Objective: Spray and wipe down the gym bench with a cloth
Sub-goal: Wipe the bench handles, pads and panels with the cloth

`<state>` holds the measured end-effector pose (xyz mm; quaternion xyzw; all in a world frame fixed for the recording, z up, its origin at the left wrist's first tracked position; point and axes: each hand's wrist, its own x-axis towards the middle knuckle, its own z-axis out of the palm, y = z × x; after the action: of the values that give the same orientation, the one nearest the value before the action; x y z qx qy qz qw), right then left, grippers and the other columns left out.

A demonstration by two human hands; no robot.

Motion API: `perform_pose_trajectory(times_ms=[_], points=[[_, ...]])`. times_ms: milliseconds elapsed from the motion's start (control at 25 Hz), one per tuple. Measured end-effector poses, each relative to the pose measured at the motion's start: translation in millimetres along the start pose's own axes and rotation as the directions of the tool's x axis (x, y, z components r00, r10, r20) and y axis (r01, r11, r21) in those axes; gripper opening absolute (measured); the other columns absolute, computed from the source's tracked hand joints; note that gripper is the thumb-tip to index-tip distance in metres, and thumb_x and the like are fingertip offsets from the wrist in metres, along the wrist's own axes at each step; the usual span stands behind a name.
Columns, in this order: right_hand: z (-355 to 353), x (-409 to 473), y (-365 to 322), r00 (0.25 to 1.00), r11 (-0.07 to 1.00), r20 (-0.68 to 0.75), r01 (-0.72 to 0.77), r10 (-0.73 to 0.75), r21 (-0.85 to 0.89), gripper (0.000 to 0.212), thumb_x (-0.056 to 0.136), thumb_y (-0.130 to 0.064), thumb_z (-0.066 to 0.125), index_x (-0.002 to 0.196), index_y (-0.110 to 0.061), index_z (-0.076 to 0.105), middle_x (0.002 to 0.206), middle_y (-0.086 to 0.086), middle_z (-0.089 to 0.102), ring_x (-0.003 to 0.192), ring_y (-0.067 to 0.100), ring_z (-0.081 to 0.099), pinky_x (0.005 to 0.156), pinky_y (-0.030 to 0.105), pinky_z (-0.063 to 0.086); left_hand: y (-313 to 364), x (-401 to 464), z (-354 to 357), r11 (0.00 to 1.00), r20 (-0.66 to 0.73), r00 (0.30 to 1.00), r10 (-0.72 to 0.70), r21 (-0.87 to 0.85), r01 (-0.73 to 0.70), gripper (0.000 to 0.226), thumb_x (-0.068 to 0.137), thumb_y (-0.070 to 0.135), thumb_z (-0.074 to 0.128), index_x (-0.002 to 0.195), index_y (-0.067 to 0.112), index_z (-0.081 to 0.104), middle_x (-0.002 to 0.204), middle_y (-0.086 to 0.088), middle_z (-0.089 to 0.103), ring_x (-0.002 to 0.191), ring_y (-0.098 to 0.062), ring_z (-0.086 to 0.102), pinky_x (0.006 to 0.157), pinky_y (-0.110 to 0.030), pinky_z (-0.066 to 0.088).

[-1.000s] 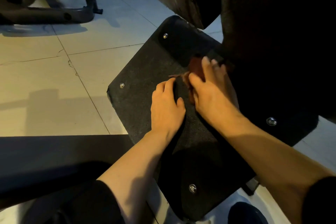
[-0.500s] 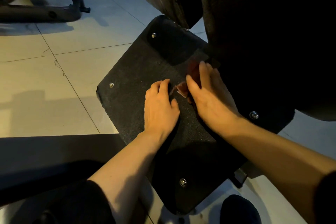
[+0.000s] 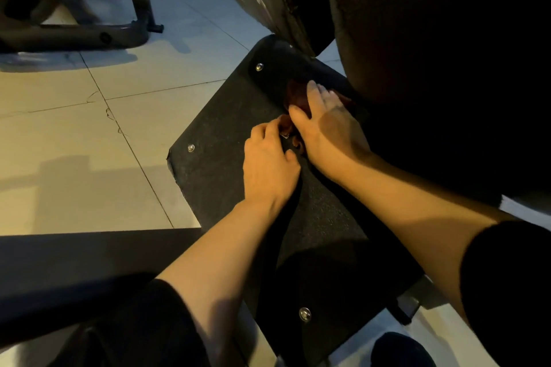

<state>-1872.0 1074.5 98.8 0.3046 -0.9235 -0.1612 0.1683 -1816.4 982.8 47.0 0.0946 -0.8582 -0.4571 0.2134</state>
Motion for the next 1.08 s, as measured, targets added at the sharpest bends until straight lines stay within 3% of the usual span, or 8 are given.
perform_pose_trajectory(times_ms=[80, 200, 360, 440, 520, 600, 840, 1080], points=[[-3.3, -25.7, 13.8, 1.0, 0.995, 0.019, -0.016, 0.014, 0.096, 0.057, 0.102, -0.029, 0.037, 0.152, -0.013, 0.015, 0.159, 0.021, 0.005, 0.146, 0.036, 0.011, 0.118, 0.041, 0.012, 11.0, -12.2, 9.5, 1.0, 0.015, 1.0, 0.004, -0.008, -0.004, 0.057, 0.089, 0.009, 0.058, 0.143, 0.015, 0.04, 0.143, -0.006, 0.039, 0.13, -0.022, 0.039, 0.105, -0.03, 0.037], [-11.8, -67.9, 30.8, 0.996, 0.998, 0.064, -0.057, 0.059, -0.042, 0.064, 0.099, -0.027, 0.045, 0.151, -0.014, 0.011, 0.157, 0.026, -0.001, 0.143, 0.041, 0.018, 0.115, 0.043, 0.025, 21.1, -34.5, 16.0, 1.0, 0.065, 0.998, -0.007, 0.025, 0.006, 0.059, 0.091, 0.011, 0.057, 0.146, 0.012, 0.034, 0.147, -0.006, 0.034, 0.135, -0.022, 0.032, 0.109, -0.029, 0.031], [-13.9, -118.1, 40.9, 0.988, 0.974, 0.137, -0.104, 0.077, 0.203, 0.062, 0.103, -0.017, 0.034, 0.154, -0.022, 0.001, 0.159, 0.008, -0.021, 0.148, 0.032, -0.008, 0.116, 0.037, 0.001, 16.7, -50.4, 8.4, 1.0, 0.091, 0.996, -0.017, 0.024, 0.015, 0.057, 0.092, 0.012, 0.056, 0.146, 0.013, 0.035, 0.148, -0.004, 0.032, 0.135, -0.021, 0.031, 0.107, -0.029, 0.032], [-7.8, -127.0, 34.8, 0.991, 0.961, 0.046, -0.13, 0.123, 0.243, 0.058, 0.099, -0.017, 0.026, 0.154, -0.018, 0.007, 0.16, 0.013, -0.015, 0.148, 0.034, -0.009, 0.116, 0.038, -0.006, 8.8, -55.5, 0.6, 0.999, 0.112, 0.993, -0.024, 0.043, 0.019, 0.056, 0.093, 0.013, 0.056, 0.145, 0.013, 0.036, 0.148, -0.003, 0.032, 0.135, -0.02, 0.032, 0.106, -0.03, 0.033], [-6.4, -117.9, 25.2, 0.981, 0.958, 0.018, -0.194, 0.194, 0.214, 0.065, 0.091, -0.023, 0.023, 0.154, -0.013, 0.012, 0.16, 0.02, -0.009, 0.147, 0.038, -0.005, 0.116, 0.042, -0.003, -0.4, -56.5, -5.7, 0.997, 0.132, 0.991, -0.037, 0.068, 0.028, 0.056, 0.092, 0.013, 0.056, 0.145, 0.014, 0.036, 0.147, -0.003, 0.032, 0.135, -0.021, 0.032, 0.106, -0.031, 0.033], [-3.9, -101.9, 13.6, 0.975, 0.969, 0.081, -0.217, 0.208, 0.115, 0.063, 0.095, -0.024, 0.029, 0.153, -0.016, 0.006, 0.158, 0.021, -0.015, 0.146, 0.038, -0.007, 0.118, 0.045, 0.002, -7.5, -52.0, -8.9, 0.996, 0.14, 0.989, -0.052, 0.077, 0.042, 0.056, 0.092, 0.013, 0.057, 0.144, 0.013, 0.037, 0.147, -0.003, 0.033, 0.135, -0.021, 0.033, 0.107, -0.032, 0.033], [9.1, -39.6, -24.4, 0.998, 0.991, 0.058, -0.022, 0.03, -0.129, 0.058, 0.097, -0.02, 0.034, 0.15, -0.006, 0.015, 0.153, 0.035, -0.002, 0.143, 0.049, 0.003, 0.118, 0.053, 0.008, -7.8, -23.3, -7.9, 0.998, 0.105, 0.994, 0.0, 0.058, -0.006, 0.057, 0.088, 0.01, 0.058, 0.142, 0.012, 0.041, 0.145, -0.006, 0.037, 0.131, -0.024, 0.038, 0.106, -0.036, 0.038], [15.3, 30.8, -33.9, 0.994, 0.99, 0.089, 0.075, -0.064, -0.122, 0.062, 0.098, -0.024, 0.047, 0.151, -0.014, 0.015, 0.157, 0.027, -0.002, 0.146, 0.043, 0.003, 0.12, 0.048, 0.008, -28.7, 1.6, -20.3, 0.996, 0.059, 0.998, -0.032, 0.088, 0.027, 0.056, 0.088, 0.01, 0.058, 0.141, 0.012, 0.041, 0.144, -0.008, 0.038, 0.129, -0.024, 0.04, 0.1, -0.031, 0.038]])
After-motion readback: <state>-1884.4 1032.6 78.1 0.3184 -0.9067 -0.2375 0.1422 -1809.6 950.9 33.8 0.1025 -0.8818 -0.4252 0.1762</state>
